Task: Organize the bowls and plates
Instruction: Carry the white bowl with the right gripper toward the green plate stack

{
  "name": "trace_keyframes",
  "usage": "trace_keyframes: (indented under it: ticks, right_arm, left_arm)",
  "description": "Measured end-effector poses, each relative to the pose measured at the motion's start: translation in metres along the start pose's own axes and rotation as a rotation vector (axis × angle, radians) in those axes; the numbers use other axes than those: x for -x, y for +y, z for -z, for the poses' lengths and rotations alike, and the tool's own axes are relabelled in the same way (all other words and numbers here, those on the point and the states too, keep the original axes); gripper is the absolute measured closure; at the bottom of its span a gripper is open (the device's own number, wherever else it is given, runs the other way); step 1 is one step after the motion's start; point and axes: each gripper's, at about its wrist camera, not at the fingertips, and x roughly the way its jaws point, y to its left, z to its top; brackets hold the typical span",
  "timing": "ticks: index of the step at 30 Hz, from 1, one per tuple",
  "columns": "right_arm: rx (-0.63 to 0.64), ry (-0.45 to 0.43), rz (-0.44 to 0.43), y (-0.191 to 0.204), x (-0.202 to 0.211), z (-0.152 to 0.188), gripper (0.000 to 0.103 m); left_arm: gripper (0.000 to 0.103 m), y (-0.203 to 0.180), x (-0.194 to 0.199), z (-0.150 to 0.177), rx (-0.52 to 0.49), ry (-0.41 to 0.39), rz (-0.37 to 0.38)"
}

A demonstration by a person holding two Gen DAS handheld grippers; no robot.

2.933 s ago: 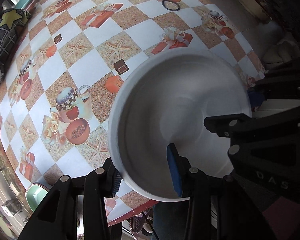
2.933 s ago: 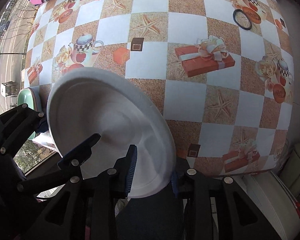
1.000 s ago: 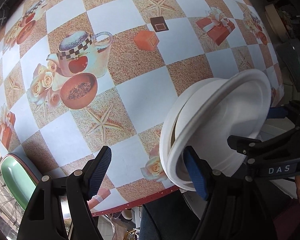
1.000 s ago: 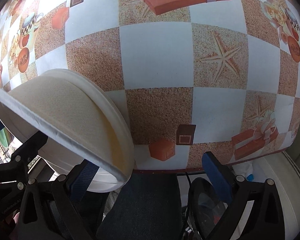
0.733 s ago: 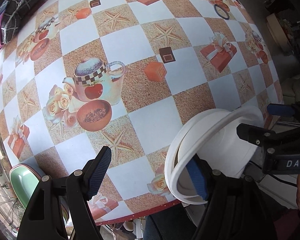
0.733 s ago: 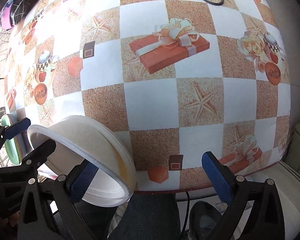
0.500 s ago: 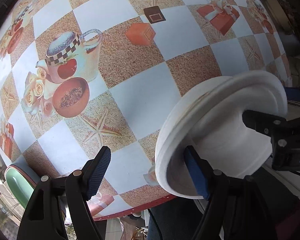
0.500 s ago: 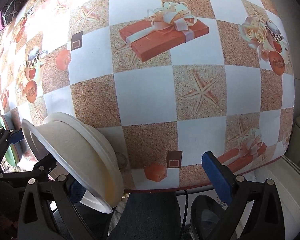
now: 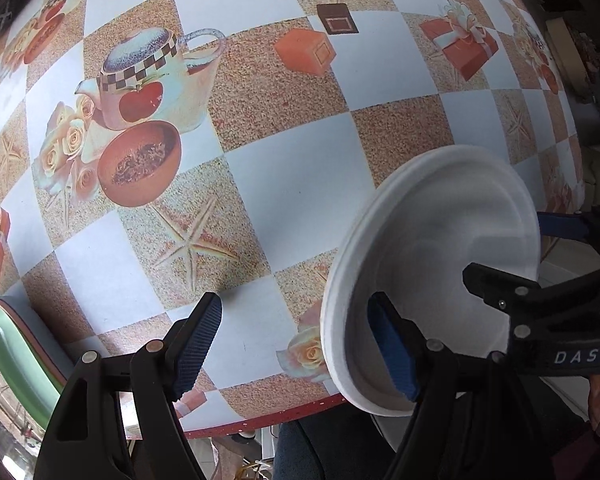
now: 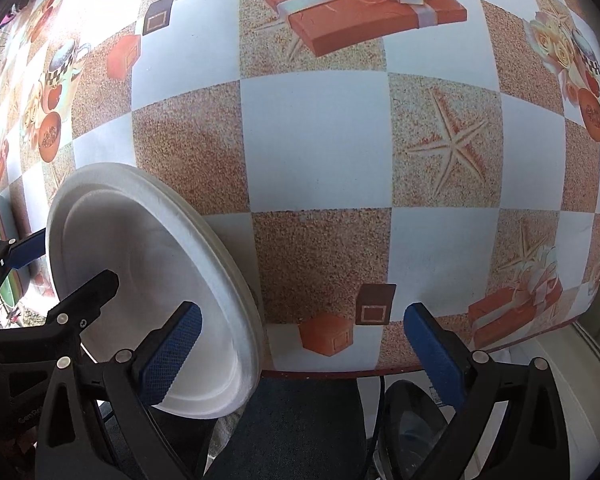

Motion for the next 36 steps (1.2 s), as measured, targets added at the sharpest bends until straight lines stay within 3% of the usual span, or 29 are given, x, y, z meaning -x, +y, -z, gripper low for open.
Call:
trace_keyframes:
  ticks: [7,11,16,17,22,28,31,34,36]
  right_arm:
    - [-0.012,-0.019,-0.021,-0.010,-0.014,0.004,0.000]
    - [-0.019,-0.012,-0.033,-0.013,-0.014,0.003,0.000]
    - [-0.020,0.004,-0.031,-0.012,-0.011,-0.003,0.000]
    - [-0.018,0.005,-0.031,-0.013,0.003,-0.022,0.000]
    - [-0.017,-0.008,-0.030,-0.015,0.001,-0.020,0.000]
    - [-0.020,-0.008,-0.027,-0.010,0.013,-0.022,0.000]
    - [-0.025,-0.002,-0.030,-0.007,0.018,-0.020,0.002]
    - [-0.002,0.019,-0.034,0.003,0.024,-0.018,0.015]
    - [0.036,0.013,-0.043,0.013,0.030,-0.017,0.030]
  left_arm:
    - [0.018,-0.004,0.006,-0.005,0.006,-0.091,-0.021]
    - [0.000,0.019,0.007,-0.011,0.080,-0.059,-0.031]
    - [0.000,0.031,-0.003,-0.009,0.093,-0.057,-0.031]
    - [0.000,0.032,-0.004,-0.008,0.095,-0.061,-0.031]
    - [0.000,0.034,-0.003,-0.016,0.104,-0.095,-0.032]
    - [0.001,0.042,-0.009,-0.012,0.117,-0.072,-0.028]
    - [0.011,0.030,-0.007,-0.013,0.087,-0.067,-0.035]
    - [0.032,0.014,-0.005,-0.020,0.038,-0.060,-0.023]
    - [0.059,0.008,-0.005,-0.022,0.018,-0.051,0.010]
